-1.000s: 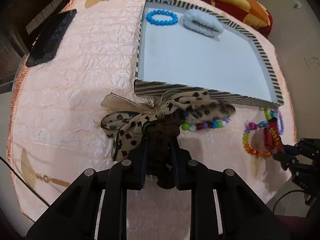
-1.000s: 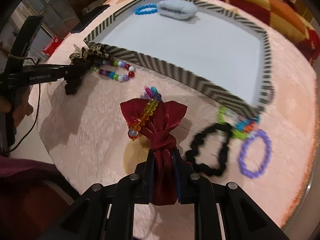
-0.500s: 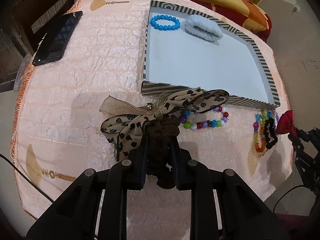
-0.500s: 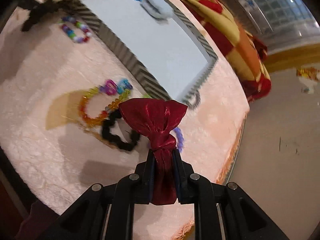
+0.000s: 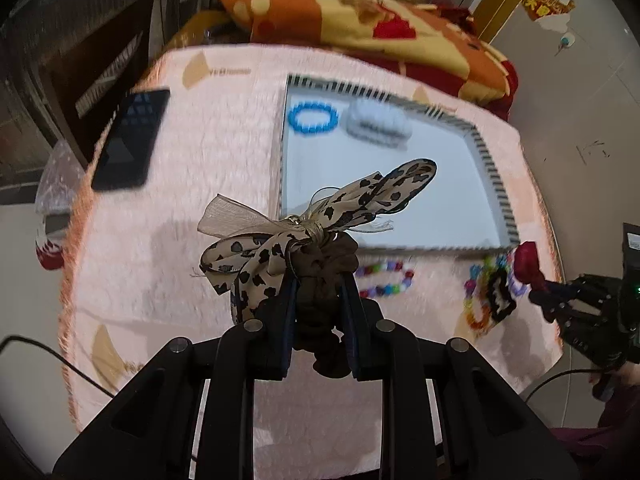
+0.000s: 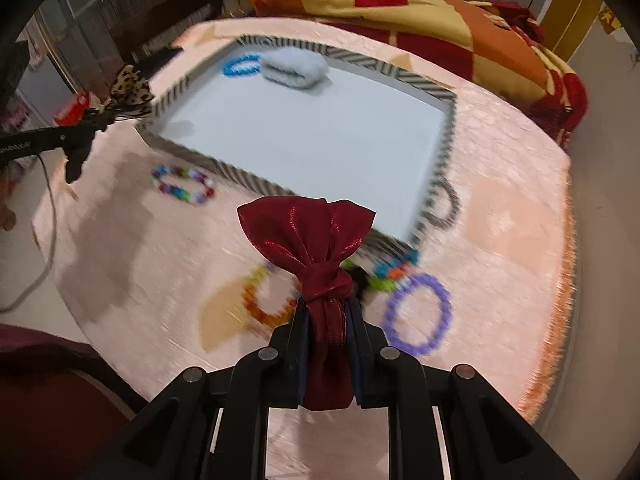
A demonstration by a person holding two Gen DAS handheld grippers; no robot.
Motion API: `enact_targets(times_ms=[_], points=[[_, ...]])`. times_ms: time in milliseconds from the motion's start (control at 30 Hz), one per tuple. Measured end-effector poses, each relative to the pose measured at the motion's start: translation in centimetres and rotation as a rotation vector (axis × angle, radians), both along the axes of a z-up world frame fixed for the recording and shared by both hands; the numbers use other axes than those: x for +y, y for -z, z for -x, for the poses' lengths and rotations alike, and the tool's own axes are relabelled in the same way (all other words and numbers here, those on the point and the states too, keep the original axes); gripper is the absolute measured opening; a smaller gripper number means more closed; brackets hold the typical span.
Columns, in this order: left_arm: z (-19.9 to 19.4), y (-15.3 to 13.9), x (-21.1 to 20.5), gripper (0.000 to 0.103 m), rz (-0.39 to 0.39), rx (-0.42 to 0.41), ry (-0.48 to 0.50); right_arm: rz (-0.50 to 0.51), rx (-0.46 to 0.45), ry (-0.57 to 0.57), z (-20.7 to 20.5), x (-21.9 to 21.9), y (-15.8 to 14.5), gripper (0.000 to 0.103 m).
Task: Organize jewelry
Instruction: 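Lift and carry both bows over the tray with both grippers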
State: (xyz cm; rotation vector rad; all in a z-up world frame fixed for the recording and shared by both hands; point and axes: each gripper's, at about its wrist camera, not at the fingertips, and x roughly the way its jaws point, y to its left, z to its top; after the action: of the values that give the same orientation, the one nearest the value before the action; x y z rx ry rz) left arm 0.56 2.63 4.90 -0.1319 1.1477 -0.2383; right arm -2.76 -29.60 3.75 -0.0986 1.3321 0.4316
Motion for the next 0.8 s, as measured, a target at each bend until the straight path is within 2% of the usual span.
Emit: enact_targets(times_ms=[300,533,800], points=[[-3.4,-0.3,-1.7,0.020,-0.038,-0.038,-0.003,-0.083,-0.040,0.073,-4.1,0.9,-0.8,0.016],[-6.5,0.9,-4.0,0.020,-0.060,-0.038,0.006,-0.101,-0.036,0.108,-8.0,1.9,0.2,0.016],[-10.0,3.1,-5.2,0.020,-0.102,-0.023,-0.025,-0.127,0.005,0.173,-13.5,2.2,2.8,0.016]])
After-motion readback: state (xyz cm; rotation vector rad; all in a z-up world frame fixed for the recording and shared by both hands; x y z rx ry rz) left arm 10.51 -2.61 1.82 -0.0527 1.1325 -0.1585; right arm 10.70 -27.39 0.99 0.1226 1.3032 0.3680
